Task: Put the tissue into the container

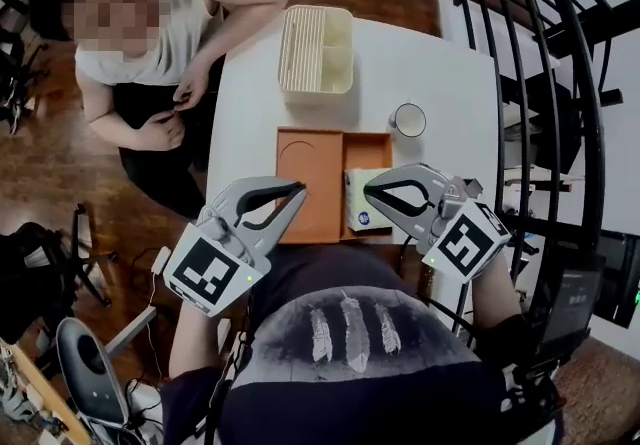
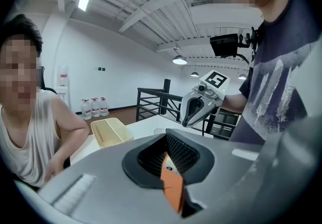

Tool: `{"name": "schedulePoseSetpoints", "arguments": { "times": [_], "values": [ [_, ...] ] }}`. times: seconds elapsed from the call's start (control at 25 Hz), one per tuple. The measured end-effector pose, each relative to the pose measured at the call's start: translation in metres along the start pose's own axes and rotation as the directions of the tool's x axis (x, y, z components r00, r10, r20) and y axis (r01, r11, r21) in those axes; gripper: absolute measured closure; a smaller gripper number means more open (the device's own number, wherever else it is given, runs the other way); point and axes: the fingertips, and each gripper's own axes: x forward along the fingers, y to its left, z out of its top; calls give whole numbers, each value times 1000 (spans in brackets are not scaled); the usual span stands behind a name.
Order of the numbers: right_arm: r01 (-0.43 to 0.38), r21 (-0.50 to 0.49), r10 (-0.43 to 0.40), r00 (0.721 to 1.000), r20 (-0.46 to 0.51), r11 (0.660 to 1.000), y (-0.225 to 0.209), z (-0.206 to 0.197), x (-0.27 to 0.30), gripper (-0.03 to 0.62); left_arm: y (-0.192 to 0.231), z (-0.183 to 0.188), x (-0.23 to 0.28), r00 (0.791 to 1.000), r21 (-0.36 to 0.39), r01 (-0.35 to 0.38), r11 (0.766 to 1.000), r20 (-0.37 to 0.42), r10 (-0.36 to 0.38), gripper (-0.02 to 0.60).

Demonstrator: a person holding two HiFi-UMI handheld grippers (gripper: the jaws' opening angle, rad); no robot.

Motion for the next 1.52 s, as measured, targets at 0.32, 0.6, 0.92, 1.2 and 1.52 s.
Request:
{"name": "schedulePoseSetpoints", "arguments": {
  "times": [0.32, 0.6, 0.92, 1.2, 1.52],
  "values": [
    [76, 70, -79, 996, 37, 995, -1, 4, -13, 591, -8, 6, 2, 997, 14, 72, 997, -29, -71, 568],
    [86, 67, -89, 995, 41, 994, 1, 5, -16, 592, -15, 16, -2, 997, 49, 81, 996, -25, -80, 568],
    [79, 32, -80, 996, 33, 996, 12, 18, -36, 591, -38, 36, -18, 998, 38, 53, 998, -32, -52, 568],
    [71, 13, -72, 997, 38, 997, 17, 14, -44, 591, -51, 33, -22, 998, 45, 38, 998, -42, -36, 568],
    [35, -15, -35, 999, 15, 999, 22, 11, -44, 591, -55, 8, -26, 989, 27, 22, 999, -150, -18, 568]
  ]
}}
